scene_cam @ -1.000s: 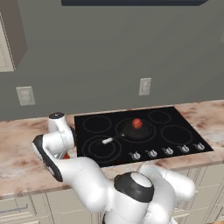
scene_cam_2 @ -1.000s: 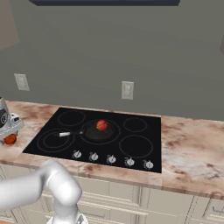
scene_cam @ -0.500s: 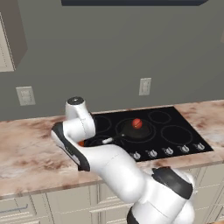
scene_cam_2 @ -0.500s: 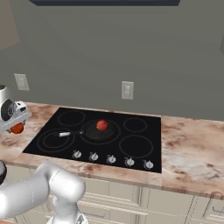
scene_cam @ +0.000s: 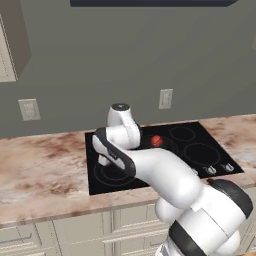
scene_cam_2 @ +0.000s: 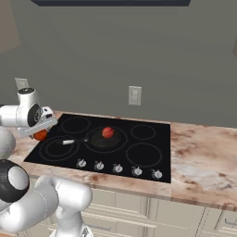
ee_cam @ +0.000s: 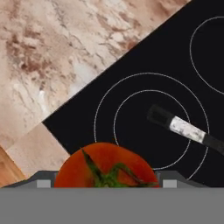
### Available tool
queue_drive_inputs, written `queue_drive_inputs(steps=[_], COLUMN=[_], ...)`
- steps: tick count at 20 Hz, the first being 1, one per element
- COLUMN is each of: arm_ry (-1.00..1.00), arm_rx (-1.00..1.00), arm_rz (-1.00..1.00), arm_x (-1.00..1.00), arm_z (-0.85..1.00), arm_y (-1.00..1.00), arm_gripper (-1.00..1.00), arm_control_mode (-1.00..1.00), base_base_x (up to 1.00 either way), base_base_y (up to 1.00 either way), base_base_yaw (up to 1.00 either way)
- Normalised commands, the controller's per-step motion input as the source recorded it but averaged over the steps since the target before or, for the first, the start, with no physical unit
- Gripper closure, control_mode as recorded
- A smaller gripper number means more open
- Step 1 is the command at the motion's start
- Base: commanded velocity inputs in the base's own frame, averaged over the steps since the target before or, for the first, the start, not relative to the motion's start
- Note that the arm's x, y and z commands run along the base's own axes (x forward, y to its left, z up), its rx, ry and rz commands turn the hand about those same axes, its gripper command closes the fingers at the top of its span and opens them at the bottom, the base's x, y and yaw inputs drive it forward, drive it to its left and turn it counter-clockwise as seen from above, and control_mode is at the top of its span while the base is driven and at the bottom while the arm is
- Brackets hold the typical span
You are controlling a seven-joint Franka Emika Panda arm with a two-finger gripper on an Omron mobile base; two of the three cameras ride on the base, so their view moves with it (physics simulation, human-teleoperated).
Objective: Place the pan on the center burner on the stove. Then place the tomato and the onion in the pan and turn on the center burner.
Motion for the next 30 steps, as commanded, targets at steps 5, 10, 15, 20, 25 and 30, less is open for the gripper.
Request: queue_drive_inputs(steps=[5, 10, 15, 20, 25, 30], arm_ry=[0.04, 0.00, 0.00, 0.00, 0.00, 0.00], arm_rx=[0.06, 0.03, 0.02, 0.02, 0.00, 0.00], arm_rz=[-0.13, -0.12, -0.11, -0.11, -0.11, -0.15], arm_x=[0.20, 0.27, 0.27, 0.24, 0.22, 0.17], arm_z=[0.00, 0.00, 0.00, 0.00, 0.00, -0.02], arm_y=[-0.92, -0.83, -0.64, -0.61, -0.47, -0.31], arm_gripper=[1.00, 1.00, 1.00, 1.00, 1.00, 1.00], arm_control_mode=[-1.00, -1.00, -1.00, -1.00, -1.00, -1.00], base_base_x=[0.00, 0.00, 0.00, 0.00, 0.00, 0.00], base_base_y=[0.00, 0.00, 0.00, 0.00, 0.00, 0.00], base_base_yaw=[0.00, 0.00, 0.00, 0.00, 0.00, 0.00])
